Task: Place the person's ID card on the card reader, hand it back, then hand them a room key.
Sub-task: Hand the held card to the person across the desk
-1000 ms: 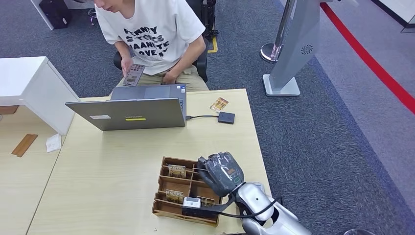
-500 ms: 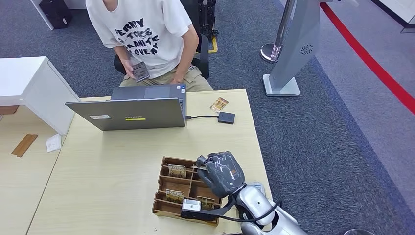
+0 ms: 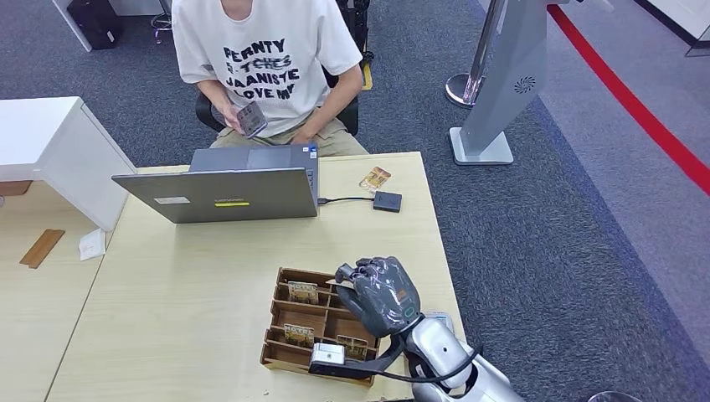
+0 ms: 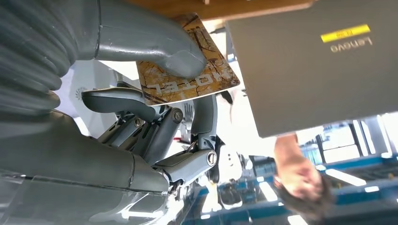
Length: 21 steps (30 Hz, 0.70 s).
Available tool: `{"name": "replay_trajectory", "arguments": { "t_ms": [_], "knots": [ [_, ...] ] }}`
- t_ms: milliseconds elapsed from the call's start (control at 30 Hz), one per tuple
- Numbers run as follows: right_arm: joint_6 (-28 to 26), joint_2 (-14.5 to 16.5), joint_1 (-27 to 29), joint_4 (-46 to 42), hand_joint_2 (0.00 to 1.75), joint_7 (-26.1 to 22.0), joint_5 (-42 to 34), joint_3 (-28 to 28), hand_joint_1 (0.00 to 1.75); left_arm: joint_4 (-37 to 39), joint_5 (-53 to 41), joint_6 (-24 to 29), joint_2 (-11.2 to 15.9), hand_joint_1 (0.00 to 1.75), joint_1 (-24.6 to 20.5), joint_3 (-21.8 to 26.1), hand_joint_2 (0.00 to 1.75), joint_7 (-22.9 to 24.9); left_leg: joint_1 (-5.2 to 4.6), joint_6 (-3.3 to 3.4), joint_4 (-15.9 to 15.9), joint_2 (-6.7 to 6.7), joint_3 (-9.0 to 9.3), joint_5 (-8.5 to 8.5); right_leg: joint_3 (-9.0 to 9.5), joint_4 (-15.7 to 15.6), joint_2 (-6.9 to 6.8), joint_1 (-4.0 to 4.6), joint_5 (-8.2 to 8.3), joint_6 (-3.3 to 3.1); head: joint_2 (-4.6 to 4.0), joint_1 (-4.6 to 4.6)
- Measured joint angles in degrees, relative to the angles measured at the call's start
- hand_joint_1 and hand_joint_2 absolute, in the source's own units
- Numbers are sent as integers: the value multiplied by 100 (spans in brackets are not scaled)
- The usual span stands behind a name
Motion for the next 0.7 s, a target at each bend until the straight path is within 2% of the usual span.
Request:
{"name": "replay_trajectory", "arguments": {
  "t_ms": [267,700],
  "knots": [
    [-473,26,80,-178,175,-100,205,-51,175,0,39,18,-22,0,-2,-45,0,-9,0,0,0,0,0,0,0,0,0,0,0,0,0,1],
    [-827,74,197,-357,175,-211,349,-158,175,0,63,37,-37,0,-5,-149,0,-9,0,0,0,0,0,0,0,0,0,0,0,0,0,1]
  ]
}}
